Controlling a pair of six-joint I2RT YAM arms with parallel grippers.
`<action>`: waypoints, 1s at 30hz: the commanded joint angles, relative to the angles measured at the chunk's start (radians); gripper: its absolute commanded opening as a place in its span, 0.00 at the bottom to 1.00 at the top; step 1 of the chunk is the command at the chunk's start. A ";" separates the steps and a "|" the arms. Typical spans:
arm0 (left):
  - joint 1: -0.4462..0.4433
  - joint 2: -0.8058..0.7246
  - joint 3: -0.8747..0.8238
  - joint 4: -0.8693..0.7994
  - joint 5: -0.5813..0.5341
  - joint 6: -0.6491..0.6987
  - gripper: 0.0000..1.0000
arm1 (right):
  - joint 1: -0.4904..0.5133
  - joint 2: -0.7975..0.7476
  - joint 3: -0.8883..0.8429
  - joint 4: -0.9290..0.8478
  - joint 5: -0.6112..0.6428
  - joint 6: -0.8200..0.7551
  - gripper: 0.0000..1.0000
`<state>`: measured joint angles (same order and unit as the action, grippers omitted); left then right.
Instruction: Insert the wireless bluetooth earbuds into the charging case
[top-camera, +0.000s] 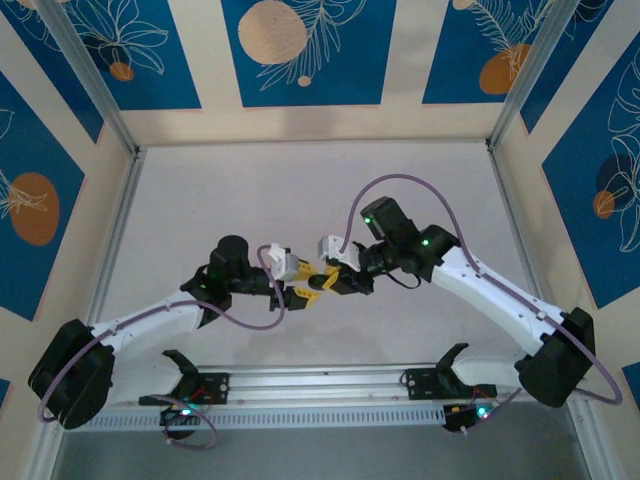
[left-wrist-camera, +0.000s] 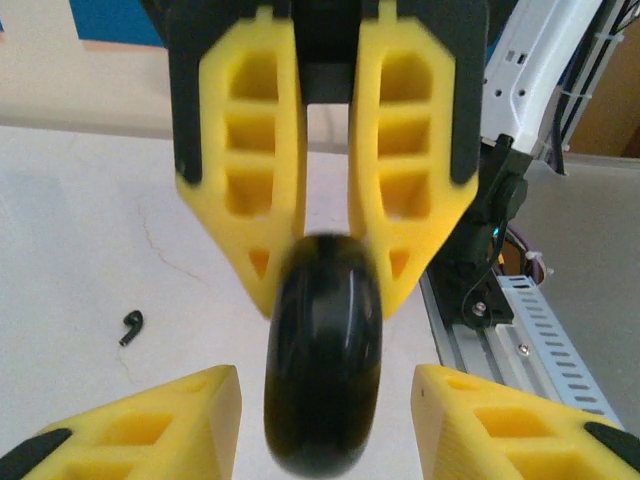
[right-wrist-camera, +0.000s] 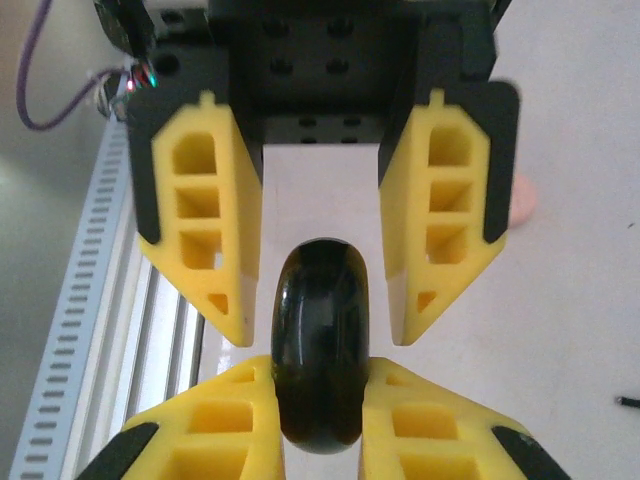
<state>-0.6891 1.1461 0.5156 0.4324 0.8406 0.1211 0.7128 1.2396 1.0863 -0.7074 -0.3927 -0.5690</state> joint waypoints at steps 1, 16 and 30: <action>-0.017 -0.017 0.024 -0.070 0.002 0.048 0.45 | 0.010 0.014 0.028 -0.057 0.016 -0.039 0.13; -0.023 -0.025 0.020 -0.072 0.002 0.052 0.29 | -0.011 0.004 0.015 0.005 -0.109 -0.029 0.13; -0.024 -0.051 0.009 -0.051 -0.008 0.034 0.27 | -0.036 0.004 0.006 0.040 -0.138 0.001 0.19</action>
<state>-0.6998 1.1194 0.5159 0.3553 0.8173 0.1596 0.6880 1.2598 1.0866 -0.6956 -0.4961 -0.5770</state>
